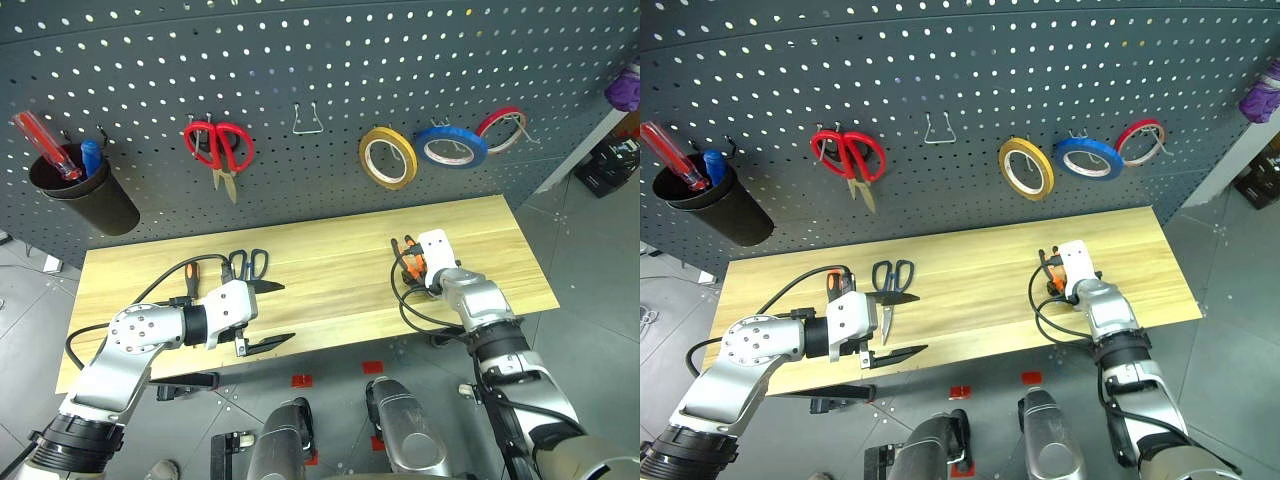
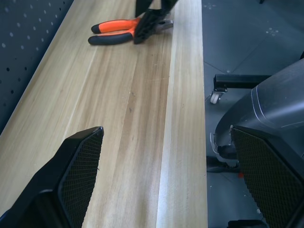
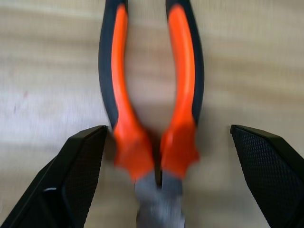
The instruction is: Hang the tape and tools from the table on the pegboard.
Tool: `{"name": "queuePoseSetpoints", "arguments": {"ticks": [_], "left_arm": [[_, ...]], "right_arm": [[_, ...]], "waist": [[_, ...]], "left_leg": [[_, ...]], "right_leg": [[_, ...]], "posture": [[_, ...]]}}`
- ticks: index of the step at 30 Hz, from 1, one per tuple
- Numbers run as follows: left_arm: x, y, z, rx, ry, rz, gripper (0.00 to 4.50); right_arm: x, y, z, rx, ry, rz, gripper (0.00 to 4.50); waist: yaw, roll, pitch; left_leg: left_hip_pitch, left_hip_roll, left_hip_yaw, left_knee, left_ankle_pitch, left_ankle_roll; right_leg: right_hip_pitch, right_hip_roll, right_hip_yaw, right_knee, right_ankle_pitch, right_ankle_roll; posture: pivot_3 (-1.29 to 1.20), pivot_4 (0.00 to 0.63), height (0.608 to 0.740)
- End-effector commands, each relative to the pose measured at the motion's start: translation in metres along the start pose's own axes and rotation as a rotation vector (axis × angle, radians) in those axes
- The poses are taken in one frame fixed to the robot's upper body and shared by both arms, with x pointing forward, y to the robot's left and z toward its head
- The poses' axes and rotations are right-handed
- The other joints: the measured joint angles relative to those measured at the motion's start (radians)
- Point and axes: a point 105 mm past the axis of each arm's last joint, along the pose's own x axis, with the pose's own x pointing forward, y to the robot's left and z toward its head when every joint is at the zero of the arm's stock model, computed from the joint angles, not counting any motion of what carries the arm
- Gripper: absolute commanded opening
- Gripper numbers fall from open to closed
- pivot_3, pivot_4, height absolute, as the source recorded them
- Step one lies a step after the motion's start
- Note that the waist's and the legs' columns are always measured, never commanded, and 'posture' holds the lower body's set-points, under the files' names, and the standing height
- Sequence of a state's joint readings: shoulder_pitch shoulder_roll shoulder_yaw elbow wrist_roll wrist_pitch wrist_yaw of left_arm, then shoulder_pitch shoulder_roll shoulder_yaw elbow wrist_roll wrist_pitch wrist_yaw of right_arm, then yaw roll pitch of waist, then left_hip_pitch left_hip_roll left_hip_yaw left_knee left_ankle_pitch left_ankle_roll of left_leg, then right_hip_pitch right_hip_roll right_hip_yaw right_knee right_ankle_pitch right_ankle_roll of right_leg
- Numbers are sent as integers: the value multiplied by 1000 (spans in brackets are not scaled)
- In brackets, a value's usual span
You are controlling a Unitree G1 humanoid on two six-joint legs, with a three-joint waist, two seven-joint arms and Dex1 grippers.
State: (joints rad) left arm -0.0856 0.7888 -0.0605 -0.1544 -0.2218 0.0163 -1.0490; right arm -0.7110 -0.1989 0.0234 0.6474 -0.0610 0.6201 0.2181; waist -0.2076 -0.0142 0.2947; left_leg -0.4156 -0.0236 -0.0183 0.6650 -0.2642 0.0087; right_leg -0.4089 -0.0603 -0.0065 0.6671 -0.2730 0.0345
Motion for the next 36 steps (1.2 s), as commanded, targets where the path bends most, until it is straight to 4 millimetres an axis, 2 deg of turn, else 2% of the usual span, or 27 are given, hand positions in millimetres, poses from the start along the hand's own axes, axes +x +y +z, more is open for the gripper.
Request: {"name": "queuePoseSetpoints", "arguments": {"ticks": [1,8,14,20,25,26,30,33,36], "left_arm": [[0,-1,6,27,-13,4,4500],[-2,0,5,22,-10,16,4500],[-4,-4,1,7,-2,22,4500],[-2,-5,1,-1,-5,23,4500],[-2,-3,1,-17,-14,42,4500],[-4,-3,-1,-15,-3,54,4500],[-9,0,-2,-24,-13,133,4500],[-16,1,-2,-55,-41,205,4500],[-25,4,-1,-79,-64,289,4500]], "right_arm": [[6,-3,5,-9,-1,-4,4465],[11,-5,-10,-17,105,1,4465],[6,12,-25,16,181,72,4465],[7,20,-35,-1,195,71,4465],[8,23,-32,-35,167,68,2939],[7,23,-24,-88,113,66,2640],[-10,41,1,-189,-61,116,2591],[-42,67,19,-227,-231,182,2591],[-81,96,46,-200,-464,259,2591]], "waist": [[-3,0,0],[-4,-2,-2],[-3,-3,-4],[-3,-7,-9],[-4,-9,-13],[-3,-9,-14],[-1,-9,-15],[6,-8,-14],[9,-7,-13]], "left_leg": [[0,0,0,0,0,0],[0,0,0,1,0,0],[0,0,-1,1,0,0],[1,0,-1,1,0,0],[1,0,-1,1,0,0],[1,0,-1,1,0,0],[1,0,-1,0,0,0],[-1,0,-1,0,0,0],[-2,0,0,0,0,0]], "right_leg": [[0,0,0,0,0,0],[1,0,0,0,0,0],[1,0,0,0,0,0],[2,0,0,1,0,0],[2,0,0,1,0,0],[2,0,0,1,0,0],[1,0,0,0,0,0],[-2,0,0,1,0,0],[-4,0,2,4,0,0]], "posture": [[-311,274,740],[-304,269,740],[-303,269,740],[-306,269,740],[-302,266,740],[-299,266,740],[-297,267,740],[-287,276,740],[-280,282,740]]}}
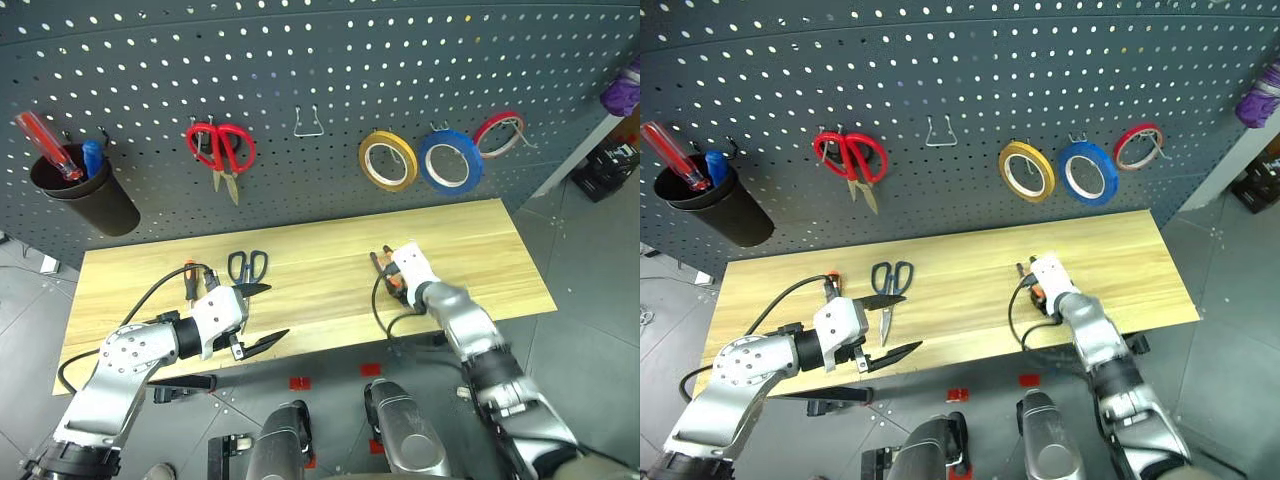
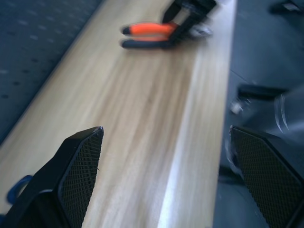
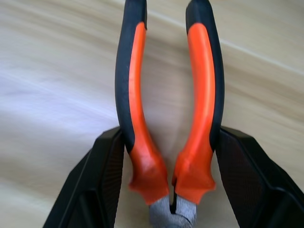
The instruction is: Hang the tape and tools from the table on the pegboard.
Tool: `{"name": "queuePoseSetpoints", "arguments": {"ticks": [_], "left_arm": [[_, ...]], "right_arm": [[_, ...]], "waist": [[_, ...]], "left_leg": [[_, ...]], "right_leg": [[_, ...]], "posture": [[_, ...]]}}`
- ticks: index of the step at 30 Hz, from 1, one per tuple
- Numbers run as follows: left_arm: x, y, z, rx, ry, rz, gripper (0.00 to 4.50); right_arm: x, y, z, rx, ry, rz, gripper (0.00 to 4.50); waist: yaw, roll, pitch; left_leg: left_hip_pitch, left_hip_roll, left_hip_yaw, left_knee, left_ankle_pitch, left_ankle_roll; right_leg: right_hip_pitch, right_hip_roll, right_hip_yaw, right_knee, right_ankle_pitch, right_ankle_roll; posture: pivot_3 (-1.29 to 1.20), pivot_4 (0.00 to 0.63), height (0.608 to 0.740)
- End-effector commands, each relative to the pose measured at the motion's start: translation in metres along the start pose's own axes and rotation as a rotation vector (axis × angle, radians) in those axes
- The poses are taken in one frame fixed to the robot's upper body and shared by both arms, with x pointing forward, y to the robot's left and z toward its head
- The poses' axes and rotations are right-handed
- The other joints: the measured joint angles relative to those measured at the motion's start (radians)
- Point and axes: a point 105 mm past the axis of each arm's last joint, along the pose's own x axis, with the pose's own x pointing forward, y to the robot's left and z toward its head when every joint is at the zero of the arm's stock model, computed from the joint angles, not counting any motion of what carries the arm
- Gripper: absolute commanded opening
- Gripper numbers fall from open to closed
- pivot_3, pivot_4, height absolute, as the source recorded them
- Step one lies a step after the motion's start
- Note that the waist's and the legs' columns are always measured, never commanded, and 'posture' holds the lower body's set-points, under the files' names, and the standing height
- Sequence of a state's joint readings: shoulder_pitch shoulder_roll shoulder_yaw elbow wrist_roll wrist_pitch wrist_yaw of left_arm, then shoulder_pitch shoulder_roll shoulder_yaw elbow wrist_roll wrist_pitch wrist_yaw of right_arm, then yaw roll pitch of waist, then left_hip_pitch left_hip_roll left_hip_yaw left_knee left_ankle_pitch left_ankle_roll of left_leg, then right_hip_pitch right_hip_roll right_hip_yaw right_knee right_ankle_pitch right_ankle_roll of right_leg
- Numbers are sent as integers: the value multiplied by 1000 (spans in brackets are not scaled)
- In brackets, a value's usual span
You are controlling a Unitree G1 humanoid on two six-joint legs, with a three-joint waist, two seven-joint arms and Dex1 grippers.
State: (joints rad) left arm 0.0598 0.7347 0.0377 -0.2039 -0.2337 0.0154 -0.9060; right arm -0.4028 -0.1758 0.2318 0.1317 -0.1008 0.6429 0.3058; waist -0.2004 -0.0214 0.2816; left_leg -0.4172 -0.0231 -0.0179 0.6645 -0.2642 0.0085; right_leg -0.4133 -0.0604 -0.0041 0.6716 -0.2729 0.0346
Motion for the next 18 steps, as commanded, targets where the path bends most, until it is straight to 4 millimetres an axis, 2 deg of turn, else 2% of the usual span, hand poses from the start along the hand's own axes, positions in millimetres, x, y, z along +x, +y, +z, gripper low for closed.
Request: {"name": "queuePoseSetpoints", "arguments": {"ticks": [1,3,4,7,9,11,13,18], "left_arm": [[-12,13,17,-29,-89,137,4500],[-17,23,29,-111,-173,217,4500],[-19,26,34,-142,-204,238,4500],[-22,35,54,-213,-317,298,4500],[-23,37,59,-229,-333,308,4500],[-19,48,63,-250,-314,355,4500],[-15,57,69,-246,-298,384,4500],[-3,65,87,-201,-290,383,4500]], "right_arm": [[-42,30,86,-30,-405,59,2591],[-64,41,124,-26,-586,74,2591],[-71,43,136,-20,-643,75,2591],[-90,39,186,-27,-840,37,2591],[-96,37,202,-32,-904,25,2591],[-106,33,240,-43,-1038,-5,2591],[-114,31,268,-52,-1142,-24,2590],[-118,31,308,-62,-1275,-70,2590]], "waist": [[3,0,0],[8,0,1],[9,-1,1],[9,-1,1],[14,-1,1],[17,-1,2],[17,-2,5],[10,-2,5]], "left_leg": [[0,0,2,0,0,0],[0,0,3,1,0,0],[0,0,3,2,0,0],[0,0,3,3,0,0],[0,0,3,4,0,0],[0,0,3,4,0,0],[0,-1,4,6,0,0],[-1,0,4,7,0,0]], "right_leg": [[-2,0,2,2,0,0],[-3,0,3,4,0,0],[-3,0,4,5,0,0],[-4,0,4,6,0,0],[-4,0,4,6,0,0],[-4,0,3,6,0,0],[-5,0,5,8,0,0],[-6,2,6,9,0,0]], "posture": [[-277,285,740],[-275,289,740],[-276,291,740],[-272,294,740],[-272,294,740],[-264,298,740],[-258,299,740],[-238,302,740]]}}
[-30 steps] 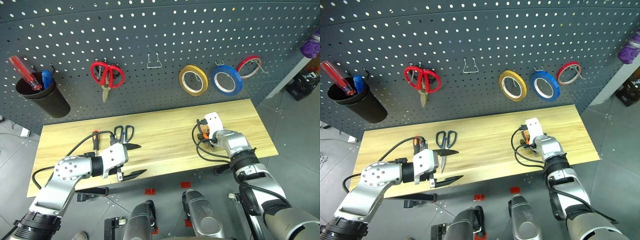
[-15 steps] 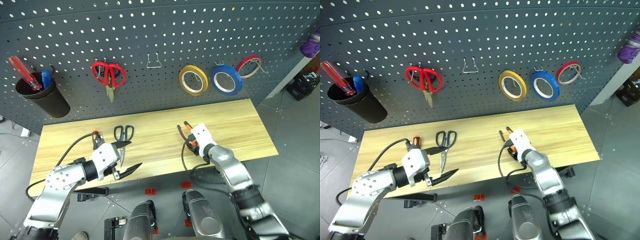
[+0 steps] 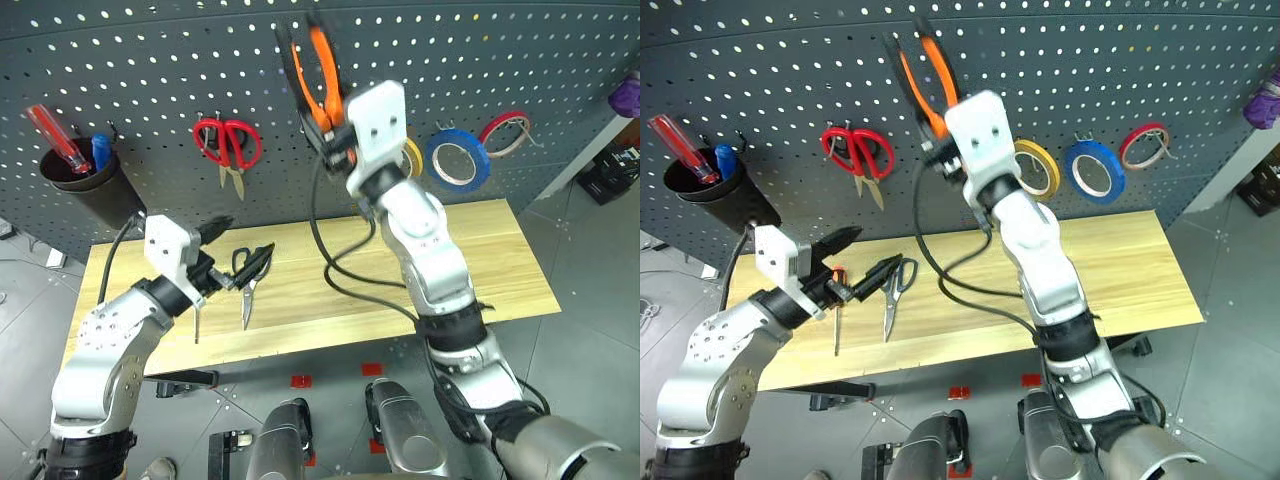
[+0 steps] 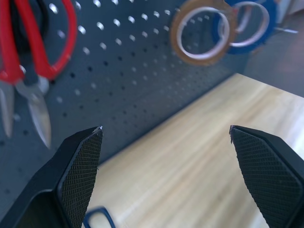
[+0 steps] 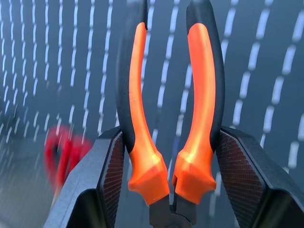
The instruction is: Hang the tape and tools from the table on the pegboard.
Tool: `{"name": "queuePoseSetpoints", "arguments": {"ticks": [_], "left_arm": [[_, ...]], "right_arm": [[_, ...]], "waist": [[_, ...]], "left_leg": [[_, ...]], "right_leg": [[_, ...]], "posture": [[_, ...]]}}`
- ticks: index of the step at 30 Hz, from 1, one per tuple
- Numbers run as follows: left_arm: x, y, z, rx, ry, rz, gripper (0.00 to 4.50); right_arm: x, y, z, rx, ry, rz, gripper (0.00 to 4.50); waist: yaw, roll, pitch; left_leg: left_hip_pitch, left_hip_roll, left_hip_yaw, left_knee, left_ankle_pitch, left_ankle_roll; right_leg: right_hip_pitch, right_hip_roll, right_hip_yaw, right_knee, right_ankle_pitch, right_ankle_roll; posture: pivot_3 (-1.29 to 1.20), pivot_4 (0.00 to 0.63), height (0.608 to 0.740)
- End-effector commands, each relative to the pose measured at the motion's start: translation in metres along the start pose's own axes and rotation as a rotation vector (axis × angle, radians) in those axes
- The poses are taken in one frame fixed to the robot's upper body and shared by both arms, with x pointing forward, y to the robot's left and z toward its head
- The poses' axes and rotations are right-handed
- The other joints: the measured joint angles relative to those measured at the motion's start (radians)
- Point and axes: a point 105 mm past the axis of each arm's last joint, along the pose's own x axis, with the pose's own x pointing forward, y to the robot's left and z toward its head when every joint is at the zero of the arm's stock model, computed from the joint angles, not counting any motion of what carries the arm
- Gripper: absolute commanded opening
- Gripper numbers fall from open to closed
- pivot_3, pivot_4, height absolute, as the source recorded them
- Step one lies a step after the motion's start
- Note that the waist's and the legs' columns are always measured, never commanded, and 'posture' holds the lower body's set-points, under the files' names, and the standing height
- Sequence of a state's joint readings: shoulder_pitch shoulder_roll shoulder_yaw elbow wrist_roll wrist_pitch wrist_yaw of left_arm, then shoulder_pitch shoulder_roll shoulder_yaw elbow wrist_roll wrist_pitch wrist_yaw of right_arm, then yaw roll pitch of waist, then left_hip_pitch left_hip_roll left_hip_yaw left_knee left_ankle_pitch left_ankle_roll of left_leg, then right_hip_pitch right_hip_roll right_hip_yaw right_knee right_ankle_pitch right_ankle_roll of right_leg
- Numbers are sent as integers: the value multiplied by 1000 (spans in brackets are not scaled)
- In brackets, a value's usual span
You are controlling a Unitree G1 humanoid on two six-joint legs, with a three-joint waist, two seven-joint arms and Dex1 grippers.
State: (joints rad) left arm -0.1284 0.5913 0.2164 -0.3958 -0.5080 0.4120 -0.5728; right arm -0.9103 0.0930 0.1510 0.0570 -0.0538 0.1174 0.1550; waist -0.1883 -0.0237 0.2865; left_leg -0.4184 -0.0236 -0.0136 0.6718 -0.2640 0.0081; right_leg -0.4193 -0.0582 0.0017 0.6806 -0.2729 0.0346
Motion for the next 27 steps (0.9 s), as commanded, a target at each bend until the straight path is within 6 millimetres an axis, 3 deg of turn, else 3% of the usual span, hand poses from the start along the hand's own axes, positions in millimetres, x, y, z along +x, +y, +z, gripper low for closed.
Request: {"name": "queuePoseSetpoints", "arguments": {"ticks": [1,6,14,18,27], "left_arm": [[8,-9,14,57,-14,-25,4500],[18,-9,18,60,-25,-7,4500],[25,-9,23,65,-51,8,4500],[27,-3,27,80,-66,34,4500],[25,-4,29,88,-76,49,4500]], "right_arm": [[18,-1,24,-5,-137,-34,2590],[39,6,24,1,-172,-49,2590],[57,19,1,-35,-153,-34,2590],[59,22,-11,-93,-136,-24,2590],[56,8,-31,-182,-85,-47,2590]], "waist": [[-4,0,0],[-5,0,0],[-2,0,4],[2,0,9],[35,-1,25]], "left_leg": [[0,0,0,0,0,0],[0,0,3,0,0,0],[0,0,5,-1,0,0],[0,0,6,-1,0,0],[1,1,8,-1,0,0]], "right_leg": [[0,0,1,0,0,0],[-1,0,5,0,0,0],[-2,0,6,0,0,0],[-2,0,7,0,0,0],[-3,0,8,0,0,0]], "posture": [[-235,303,740],[-222,306,740],[-181,320,740],[-149,330,740],[-116,350,740]]}}
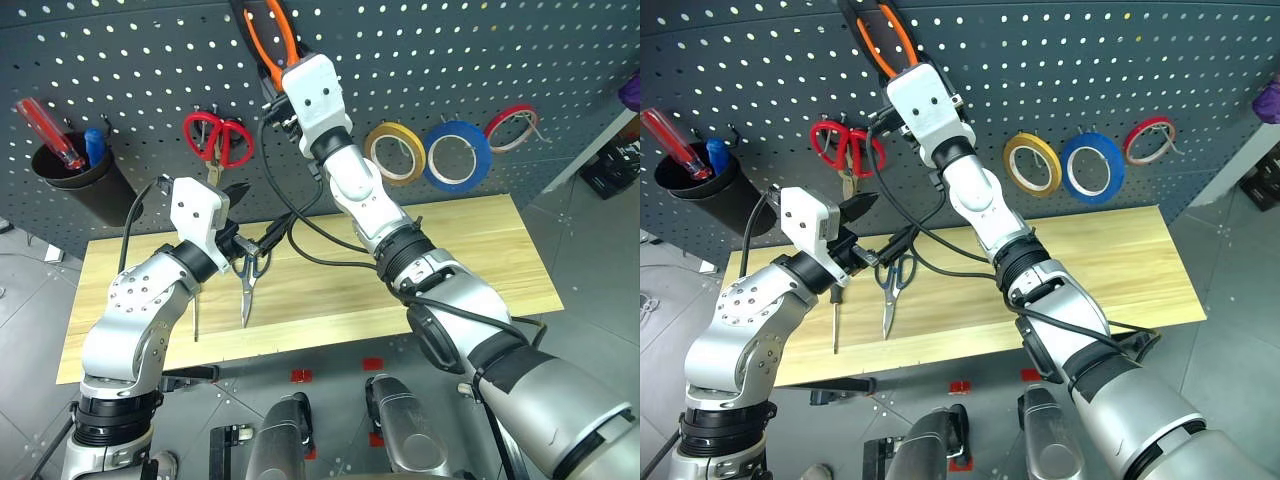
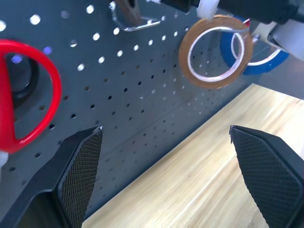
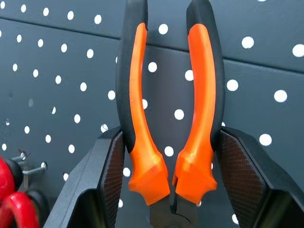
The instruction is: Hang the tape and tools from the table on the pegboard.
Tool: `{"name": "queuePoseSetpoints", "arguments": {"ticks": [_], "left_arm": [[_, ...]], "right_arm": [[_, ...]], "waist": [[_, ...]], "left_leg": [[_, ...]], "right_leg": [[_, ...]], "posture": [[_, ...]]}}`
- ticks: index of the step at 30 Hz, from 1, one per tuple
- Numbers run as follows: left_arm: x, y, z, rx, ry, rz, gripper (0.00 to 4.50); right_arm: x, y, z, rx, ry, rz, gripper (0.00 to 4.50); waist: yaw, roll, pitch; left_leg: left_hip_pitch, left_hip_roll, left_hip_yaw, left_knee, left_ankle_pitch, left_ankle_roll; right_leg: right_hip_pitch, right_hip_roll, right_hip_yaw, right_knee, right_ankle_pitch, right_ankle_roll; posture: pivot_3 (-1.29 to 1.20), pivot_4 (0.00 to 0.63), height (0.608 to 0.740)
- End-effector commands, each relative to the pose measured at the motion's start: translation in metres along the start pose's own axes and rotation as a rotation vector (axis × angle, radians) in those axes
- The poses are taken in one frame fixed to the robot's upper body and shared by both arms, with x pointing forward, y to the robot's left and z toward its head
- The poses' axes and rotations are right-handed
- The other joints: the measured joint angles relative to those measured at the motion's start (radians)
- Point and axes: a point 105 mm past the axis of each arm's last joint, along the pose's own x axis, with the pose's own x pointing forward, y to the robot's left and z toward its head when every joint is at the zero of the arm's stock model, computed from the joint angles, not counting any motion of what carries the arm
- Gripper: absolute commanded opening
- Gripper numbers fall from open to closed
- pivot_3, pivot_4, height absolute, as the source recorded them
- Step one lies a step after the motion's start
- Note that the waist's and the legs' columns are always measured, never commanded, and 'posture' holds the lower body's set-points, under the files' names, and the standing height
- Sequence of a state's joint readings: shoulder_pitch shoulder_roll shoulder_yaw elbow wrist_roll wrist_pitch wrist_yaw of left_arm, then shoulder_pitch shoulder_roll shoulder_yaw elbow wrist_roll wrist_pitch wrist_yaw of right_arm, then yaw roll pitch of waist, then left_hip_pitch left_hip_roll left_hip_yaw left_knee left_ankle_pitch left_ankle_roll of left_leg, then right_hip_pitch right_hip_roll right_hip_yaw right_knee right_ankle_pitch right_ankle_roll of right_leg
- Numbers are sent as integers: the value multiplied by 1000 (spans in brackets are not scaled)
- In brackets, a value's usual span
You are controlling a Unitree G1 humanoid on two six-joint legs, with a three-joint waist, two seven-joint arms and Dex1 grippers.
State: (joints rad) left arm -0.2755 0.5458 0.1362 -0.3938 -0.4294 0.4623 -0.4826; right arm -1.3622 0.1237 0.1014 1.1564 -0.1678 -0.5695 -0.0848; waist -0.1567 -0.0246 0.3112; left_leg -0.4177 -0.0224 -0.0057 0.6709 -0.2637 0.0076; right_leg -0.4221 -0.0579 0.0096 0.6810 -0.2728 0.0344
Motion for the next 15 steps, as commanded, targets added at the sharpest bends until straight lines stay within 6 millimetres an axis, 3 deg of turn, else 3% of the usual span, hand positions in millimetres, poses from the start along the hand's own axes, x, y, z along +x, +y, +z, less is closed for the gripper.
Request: {"name": "queuePoseSetpoints", "arguments": {"ticks": [1,7,15], "left_arm": [[-5,0,10,32,-36,21,4500],[-7,0,8,32,-31,28,4500],[-10,8,4,38,-20,101,4500]], "right_arm": [[5,-5,13,-34,-60,-18,2590],[-11,-9,-14,-60,16,-35,2590],[-37,-22,-51,54,143,-97,2590]], "waist": [[8,0,1],[20,0,2],[20,0,2]], "left_leg": [[0,0,0,0,0,0],[0,0,1,0,0,0],[1,0,1,0,0,0]], "right_leg": [[0,0,0,0,0,0],[0,0,0,1,0,0],[1,0,0,0,0,0]], "posture": [[-114,351,740],[-114,354,740],[-132,349,740]]}}
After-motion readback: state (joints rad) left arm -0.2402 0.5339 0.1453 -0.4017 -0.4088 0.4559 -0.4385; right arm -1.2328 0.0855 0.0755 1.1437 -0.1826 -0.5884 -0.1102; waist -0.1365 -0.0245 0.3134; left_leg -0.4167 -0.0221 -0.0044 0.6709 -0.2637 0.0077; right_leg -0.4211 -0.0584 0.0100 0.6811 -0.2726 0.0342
